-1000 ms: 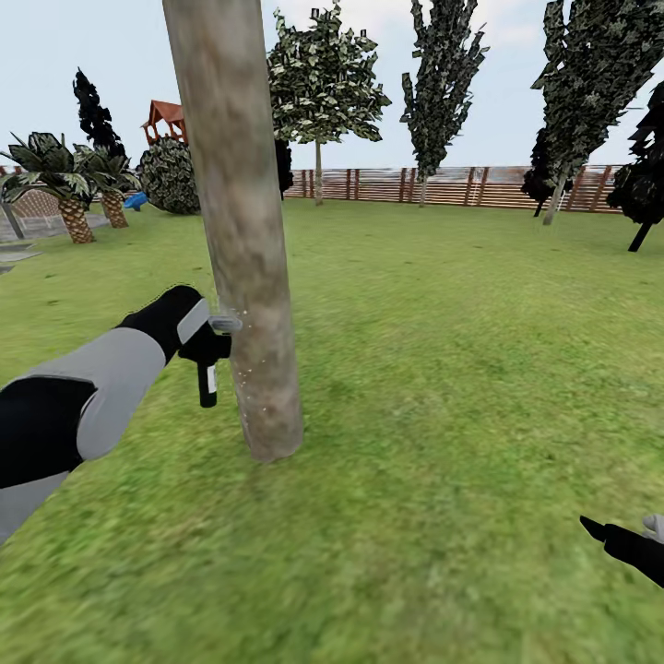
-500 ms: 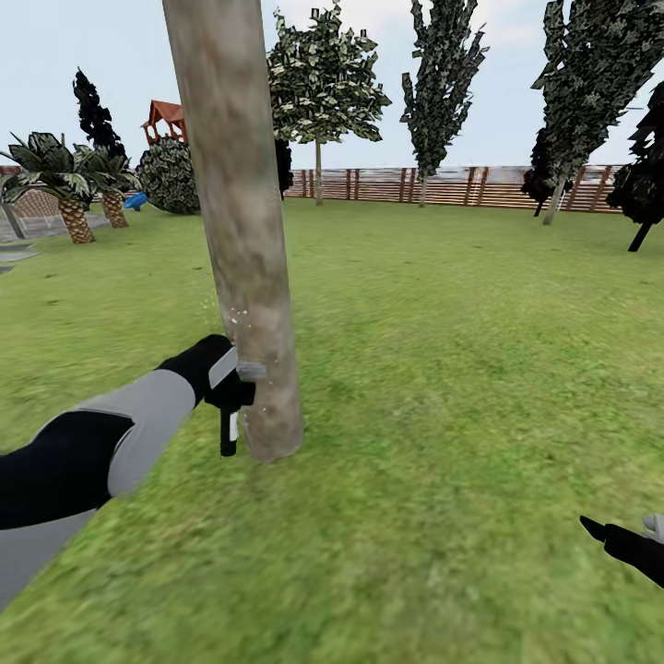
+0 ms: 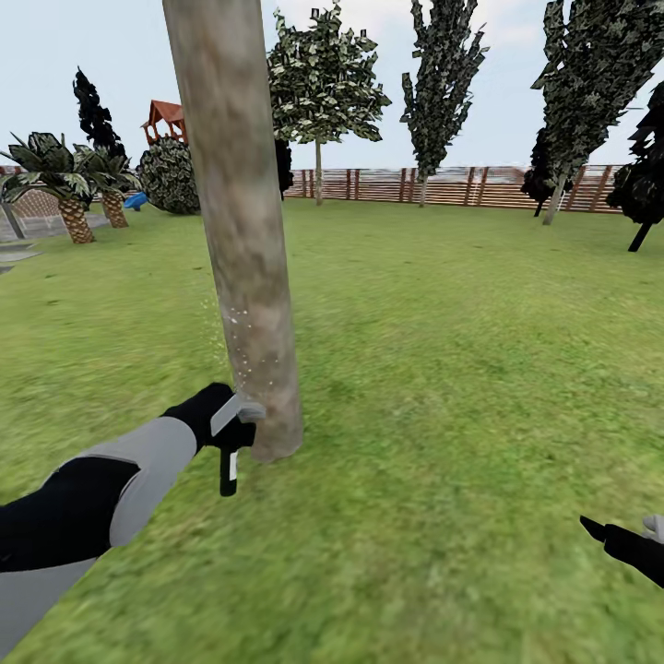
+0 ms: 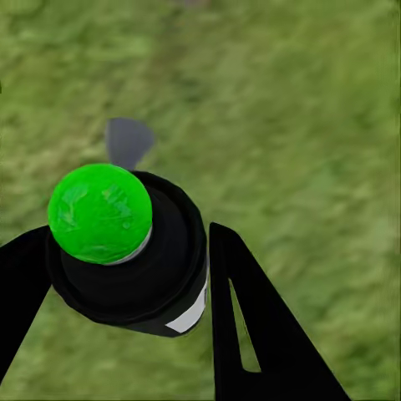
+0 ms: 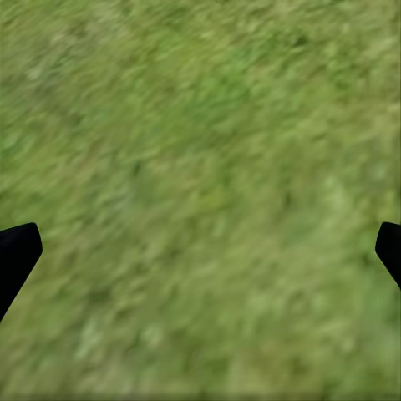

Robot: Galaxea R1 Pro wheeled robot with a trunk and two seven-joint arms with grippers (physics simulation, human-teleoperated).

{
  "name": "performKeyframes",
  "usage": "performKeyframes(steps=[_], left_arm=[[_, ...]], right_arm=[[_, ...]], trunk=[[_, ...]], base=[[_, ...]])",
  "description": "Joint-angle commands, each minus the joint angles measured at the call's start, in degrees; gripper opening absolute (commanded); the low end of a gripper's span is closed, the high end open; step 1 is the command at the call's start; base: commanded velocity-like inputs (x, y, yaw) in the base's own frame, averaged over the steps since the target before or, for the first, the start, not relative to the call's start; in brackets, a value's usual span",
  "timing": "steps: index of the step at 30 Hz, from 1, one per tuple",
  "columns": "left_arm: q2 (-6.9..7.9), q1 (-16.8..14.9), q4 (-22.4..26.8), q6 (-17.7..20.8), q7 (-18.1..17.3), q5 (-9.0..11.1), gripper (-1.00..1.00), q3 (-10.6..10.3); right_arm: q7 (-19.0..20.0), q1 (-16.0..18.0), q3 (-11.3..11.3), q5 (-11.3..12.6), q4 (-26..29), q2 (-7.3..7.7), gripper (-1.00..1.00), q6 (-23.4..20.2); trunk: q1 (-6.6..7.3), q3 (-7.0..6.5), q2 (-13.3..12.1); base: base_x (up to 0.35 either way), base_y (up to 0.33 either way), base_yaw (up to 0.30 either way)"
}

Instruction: In the garden, pick up the pesticide atomizer on the floor and spray pesticide onto both trees until each tree trunk is fully covered.

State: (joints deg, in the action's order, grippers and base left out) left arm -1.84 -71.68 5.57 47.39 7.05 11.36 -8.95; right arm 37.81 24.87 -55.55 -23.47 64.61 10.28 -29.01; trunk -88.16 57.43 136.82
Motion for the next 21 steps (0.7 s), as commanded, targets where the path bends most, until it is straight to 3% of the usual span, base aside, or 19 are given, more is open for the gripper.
performKeyframes(steps=[1,5,10,16,21], left_arm=[[0.16,0.39,-0.01,-0.80,0.03,0.02,-1.00,0.01],[2.76,2.61,-0.16,-7.60,0.00,0.35,-1.00,0.07],[2.82,6.84,-0.70,-16.16,-0.01,0.61,-1.00,0.06],[2.37,8.40,-0.69,-17.64,-0.01,5.22,-1.00,0.07],[2.69,8.51,-0.73,-17.76,-0.01,5.69,-1.00,0.09]], right_arm=[[-0.04,0.00,0.00,0.00,-0.01,0.02,1.00,0.00],[-0.01,0.00,0.00,-0.02,-0.01,0.04,1.00,0.08],[0.03,0.00,0.02,-0.01,-0.02,0.07,1.00,0.10],[0.07,0.00,0.10,0.00,0.15,0.13,1.00,0.04],[0.07,0.00,0.09,0.00,0.16,0.10,1.00,0.01]], trunk=[[0.00,0.00,0.00],[0.00,0.00,0.00],[0.00,0.00,0.00],[0.00,0.00,0.00],[0.00,0.00,0.00]], base=[[0.000,0.000,0.000],[0.000,0.000,0.000],[0.000,0.000,0.000],[0.003,-0.001,0.000],[0.174,-0.174,0.159]])
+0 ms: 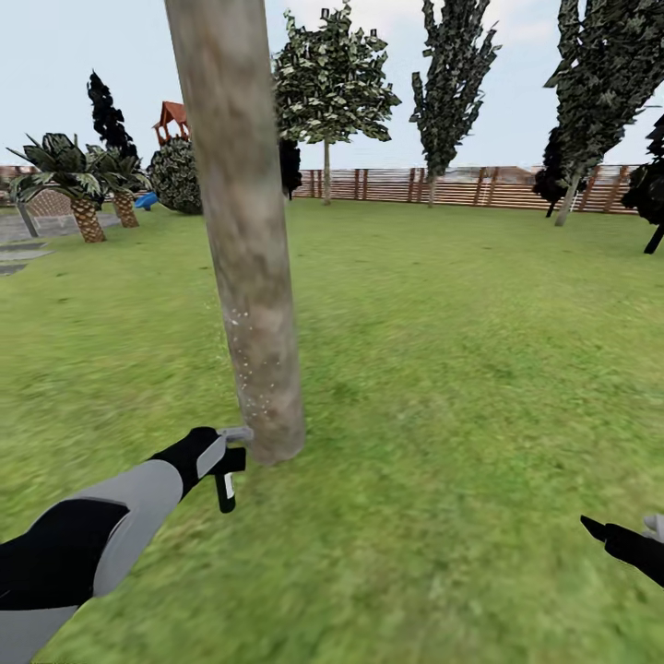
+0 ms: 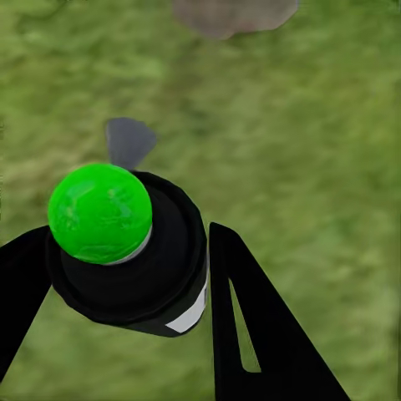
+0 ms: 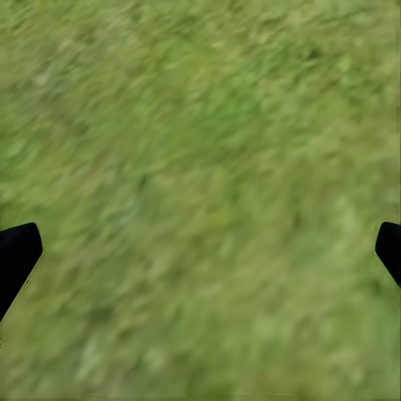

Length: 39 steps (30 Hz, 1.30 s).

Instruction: In the garden, pick up the pesticide atomizer on the floor and spray pesticide onto both trees until each tree trunk is fully covered.

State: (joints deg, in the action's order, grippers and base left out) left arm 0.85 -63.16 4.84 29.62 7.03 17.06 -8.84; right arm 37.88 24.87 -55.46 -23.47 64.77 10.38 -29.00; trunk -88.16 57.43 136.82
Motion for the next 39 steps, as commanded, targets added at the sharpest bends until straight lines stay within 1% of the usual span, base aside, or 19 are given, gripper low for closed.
performKeyframes(steps=[1,8,15,22,24,31,35,39], left_arm=[[0.02,0.05,0.00,0.00,0.00,-0.01,-1.00,-0.03],[-0.21,0.32,0.00,0.07,0.00,0.01,-1.00,-0.08],[-0.39,0.32,0.00,0.08,0.02,0.02,-1.00,-0.13],[-0.41,0.32,0.01,0.00,0.00,-0.01,-1.00,-0.13],[-0.68,0.34,0.00,0.00,0.00,0.02,-1.00,-0.13],[-1.12,0.82,0.00,-0.02,-0.01,0.00,-1.00,-0.13],[-1.12,0.85,0.07,-0.10,-0.08,-0.01,-1.00,-0.08],[-1.12,0.85,0.01,-2.44,-0.01,0.07,-1.00,-0.04]], right_arm=[[0.00,0.00,0.01,0.00,0.00,-0.01,1.00,0.00],[0.00,0.00,0.09,-0.02,0.00,-0.10,1.00,0.00],[0.00,0.00,0.06,-0.01,0.00,-0.10,1.00,0.00],[0.00,0.00,0.09,-0.04,0.00,-0.10,1.00,0.00],[0.00,0.00,0.07,-0.07,-0.05,-0.10,1.00,0.00],[0.00,-0.01,0.08,-0.06,0.00,-0.13,1.00,0.00],[0.00,0.00,0.09,-0.05,0.00,-0.14,1.00,0.00],[0.00,0.00,0.09,-0.08,-0.08,-0.16,1.00,0.00]], trunk=[[0.00,0.00,0.00],[0.00,0.00,0.00],[0.00,0.00,0.00],[0.00,0.00,0.00],[0.00,0.00,0.00],[0.00,0.00,0.00],[0.00,0.00,0.00],[0.00,0.00,0.00]], base=[[0.188,-0.239,0.259],[0.146,-0.263,0.233],[0.008,-0.306,0.043],[0.000,-0.315,0.260],[0.000,-0.324,0.263],[0.000,-0.324,0.045],[0.079,-0.323,0.210],[0.180,-0.294,0.247]])
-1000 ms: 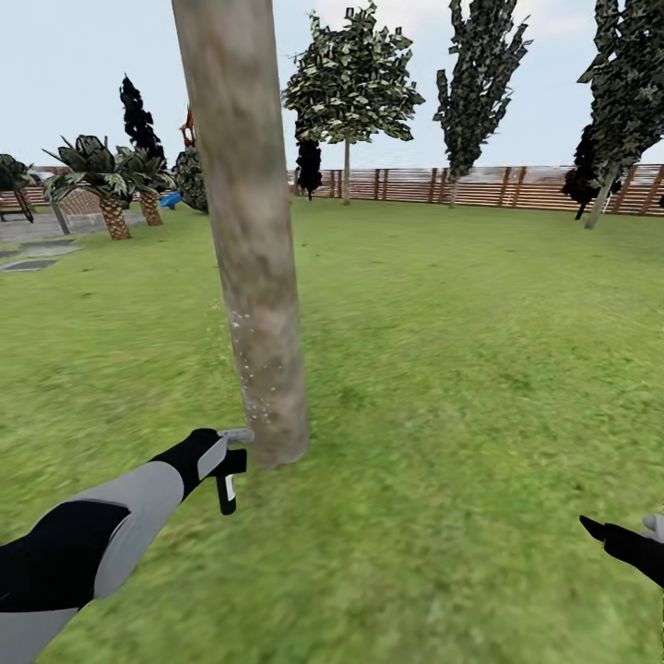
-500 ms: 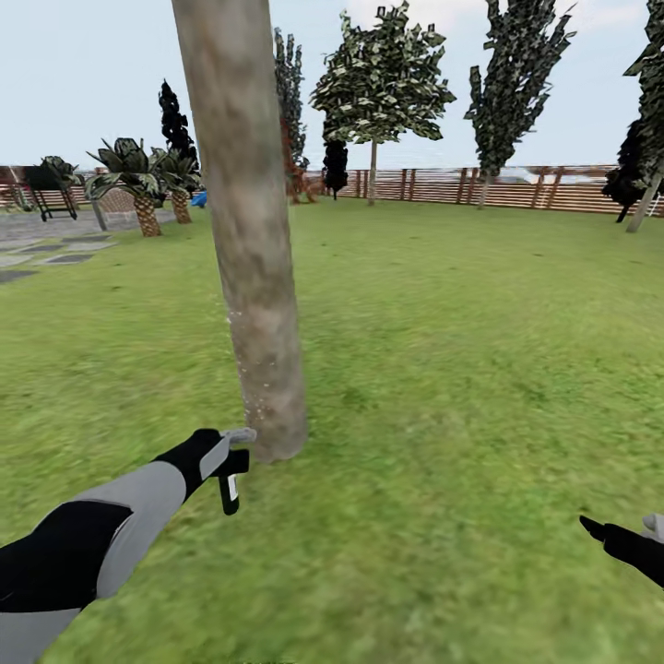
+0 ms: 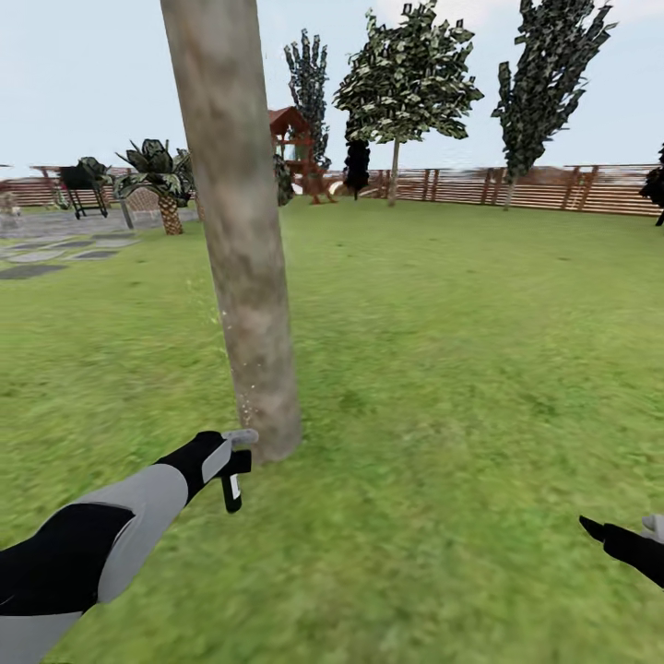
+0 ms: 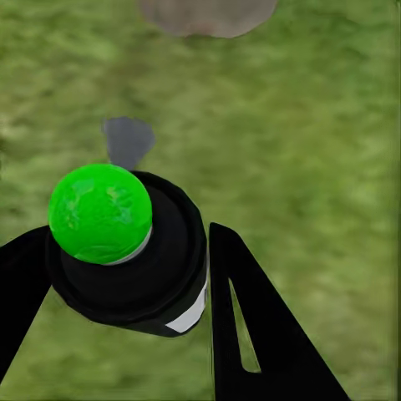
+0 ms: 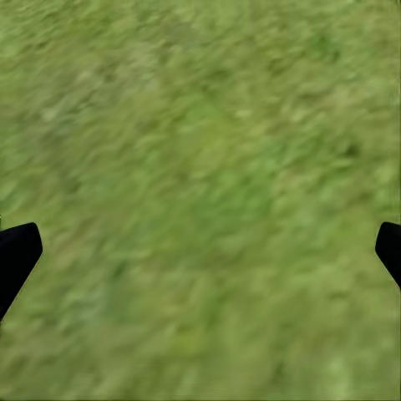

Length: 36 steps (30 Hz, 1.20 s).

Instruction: In the garden, pick up the pesticide atomizer on the floor and spray pesticide onto both trees until each tree trunk is fully covered.

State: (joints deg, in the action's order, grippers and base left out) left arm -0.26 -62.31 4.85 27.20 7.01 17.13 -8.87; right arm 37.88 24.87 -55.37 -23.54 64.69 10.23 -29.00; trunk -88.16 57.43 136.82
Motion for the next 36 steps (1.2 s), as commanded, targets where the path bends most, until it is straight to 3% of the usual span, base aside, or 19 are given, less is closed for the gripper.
performKeyframes(steps=[1,12,17,23,24,26,27,29,33,36], left_arm=[[0.00,0.00,0.00,-0.12,-0.01,0.00,-1.00,-0.01],[0.00,0.00,-0.01,-0.30,0.02,0.01,-1.00,-0.09],[0.00,0.00,-0.01,-0.19,0.10,-0.01,-1.00,-0.09],[0.19,-0.04,1.06,0.77,0.24,-0.43,-1.00,0.04],[0.29,-0.07,2.26,2.32,0.28,-0.49,-1.00,0.06],[0.46,-0.19,7.21,9.45,0.35,-0.58,-1.00,0.08],[0.57,-0.24,14.67,16.69,0.39,-0.64,-1.00,0.08],[0.61,-0.37,20.37,22.60,0.61,-0.68,-1.00,0.08],[0.69,-0.79,22.70,26.49,0.84,-0.93,-1.00,0.15],[0.70,-1.77,22.88,27.72,0.89,-2.55,-1.00,0.14]], right_arm=[[0.00,0.00,0.00,0.00,0.00,-0.01,1.00,0.00],[0.00,0.00,0.00,-0.01,-0.01,-0.01,1.00,0.00],[0.00,0.00,0.00,-0.01,-0.01,0.04,1.00,0.00],[0.00,0.00,-0.01,0.05,-0.01,0.03,1.00,0.00],[0.00,0.00,-0.03,0.04,-0.02,0.00,1.00,0.00],[0.00,0.00,-0.03,0.07,-0.01,-0.01,1.00,0.00],[0.00,0.00,-0.02,0.07,-0.02,0.01,1.00,0.00],[0.00,0.00,-0.03,0.07,-0.01,0.03,1.00,0.00],[0.00,-0.01,-0.04,0.04,-0.01,0.04,1.00,0.00],[0.00,0.00,-0.01,0.07,-0.03,0.05,1.00,0.00]], trunk=[[0.00,0.00,0.00],[0.00,0.00,0.00],[0.00,0.00,0.00],[0.00,0.00,0.00],[0.00,0.00,0.00],[0.00,0.00,0.00],[0.00,0.00,0.00],[0.00,0.00,0.00],[0.00,0.00,0.00],[0.00,0.00,0.00]], base=[[0.198,-0.285,0.250],[0.110,-0.305,0.241],[0.001,-0.290,0.042],[0.000,-0.027,0.001],[0.000,-0.001,0.000],[0.000,0.000,0.000],[0.000,0.000,0.000],[0.000,0.000,0.000],[0.000,0.000,0.000],[0.000,0.000,0.000]])
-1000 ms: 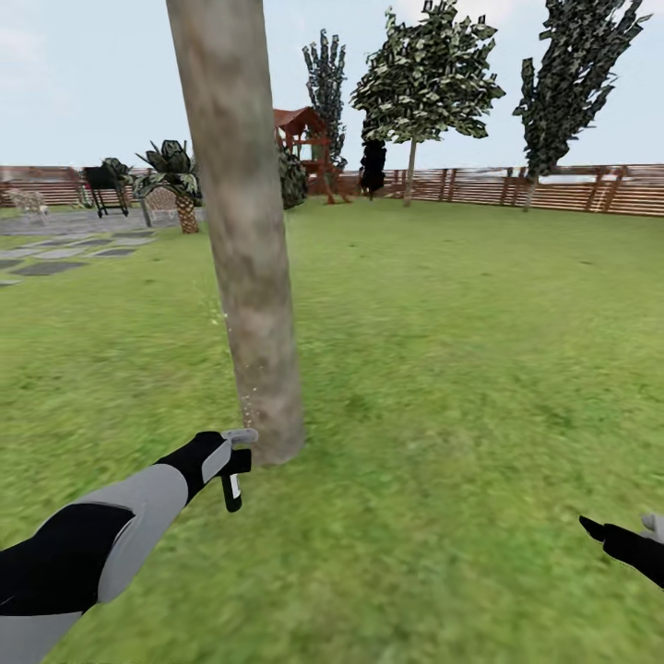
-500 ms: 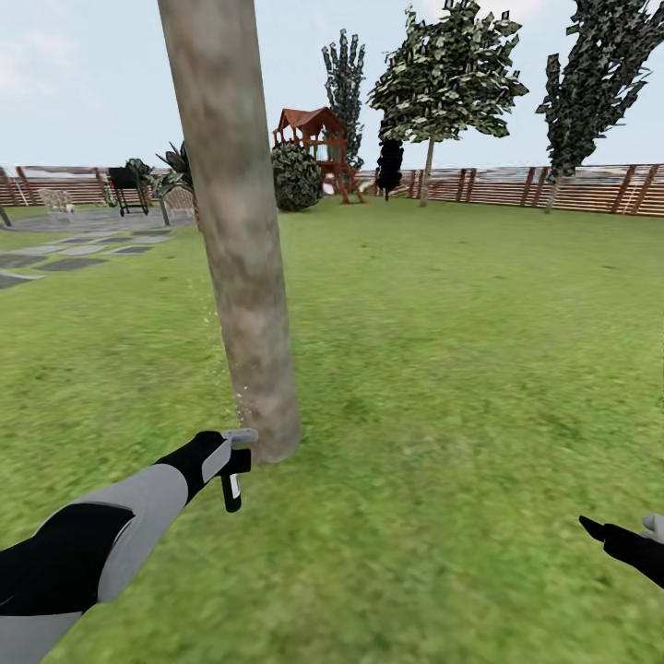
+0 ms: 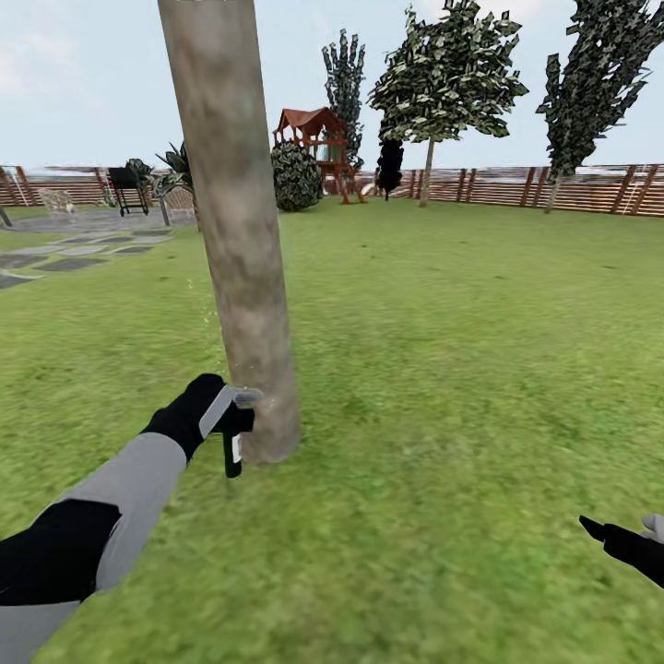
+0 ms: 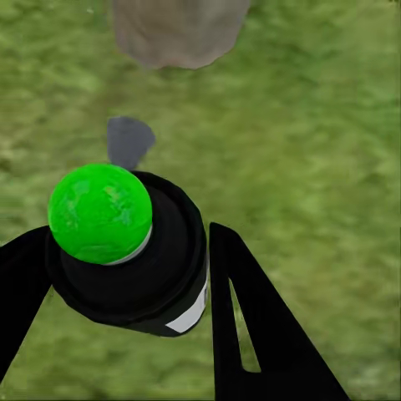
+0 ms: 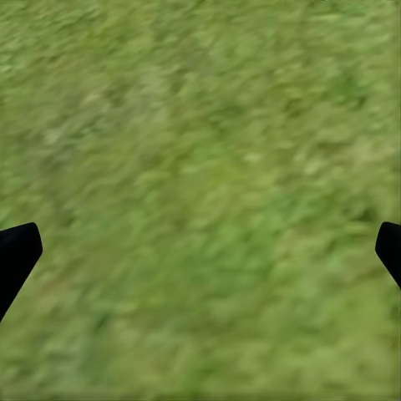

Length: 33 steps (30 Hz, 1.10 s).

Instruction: In the garden, pick up the pesticide atomizer on the floor and spray pesticide onto both trees until each tree trunk is fully covered.

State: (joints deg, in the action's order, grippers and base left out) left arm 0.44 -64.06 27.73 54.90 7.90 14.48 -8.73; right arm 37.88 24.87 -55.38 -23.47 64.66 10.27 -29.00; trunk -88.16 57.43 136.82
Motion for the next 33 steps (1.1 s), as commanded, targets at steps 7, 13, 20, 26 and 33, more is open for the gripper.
performKeyframes(steps=[7,13,20,26,33], left_arm=[[0.00,-9.63,-0.11,1.93,0.10,-2.26,-1.00,0.03],[0.00,-13.07,-0.47,2.05,0.12,-2.18,-1.00,-0.02],[0.47,-17.52,-1.37,2.14,0.16,-2.18,-1.00,-0.05],[2.35,-22.33,-5.37,2.14,0.16,-2.18,-1.00,-0.06],[5.22,-23.47,-5.67,2.14,0.15,-2.18,-1.00,-0.06]], right_arm=[[0.00,0.00,0.00,0.00,-0.01,0.00,1.00,0.00],[0.00,0.00,-0.02,0.00,0.01,0.01,1.00,0.00],[0.00,0.00,0.00,0.00,-0.05,0.01,1.00,0.00],[0.00,0.00,-0.02,-0.01,-0.06,0.01,1.00,0.00],[0.00,0.00,0.01,-0.02,-0.06,0.01,1.00,0.00]], trunk=[[0.00,0.00,0.00],[0.00,0.00,0.00],[0.00,0.00,0.00],[0.00,0.00,0.00],[0.00,0.00,0.00]], base=[[0.000,0.000,0.000],[0.000,0.000,0.000],[0.000,0.000,0.000],[0.000,0.000,0.000],[0.000,0.000,0.000]])
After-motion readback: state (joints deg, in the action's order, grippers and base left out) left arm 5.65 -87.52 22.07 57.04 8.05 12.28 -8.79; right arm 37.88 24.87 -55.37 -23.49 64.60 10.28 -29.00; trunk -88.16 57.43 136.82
